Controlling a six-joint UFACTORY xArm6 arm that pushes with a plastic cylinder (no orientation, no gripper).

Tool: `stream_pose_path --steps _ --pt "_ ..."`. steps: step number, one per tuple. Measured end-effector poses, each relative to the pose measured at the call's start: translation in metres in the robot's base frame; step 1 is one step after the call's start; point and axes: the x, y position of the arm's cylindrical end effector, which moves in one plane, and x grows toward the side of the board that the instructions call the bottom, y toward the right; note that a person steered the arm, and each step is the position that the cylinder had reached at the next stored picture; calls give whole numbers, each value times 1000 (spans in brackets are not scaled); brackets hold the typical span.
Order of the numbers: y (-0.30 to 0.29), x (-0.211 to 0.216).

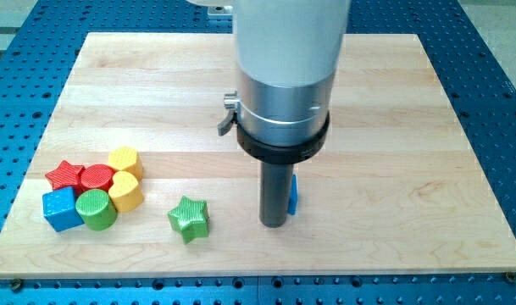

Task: Place the blue triangle horizontal to the yellow heart

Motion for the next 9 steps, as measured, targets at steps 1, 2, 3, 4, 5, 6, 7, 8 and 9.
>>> stream_pose_path --steps 1,2,3,4,5,6,7,8,9 --pt "19 0" --pt "41 0" --pt "63 0" --pt "82 0" --pt "102 0" --pt "124 0" --pt "145 0" --pt "166 0" --pt "187 0"
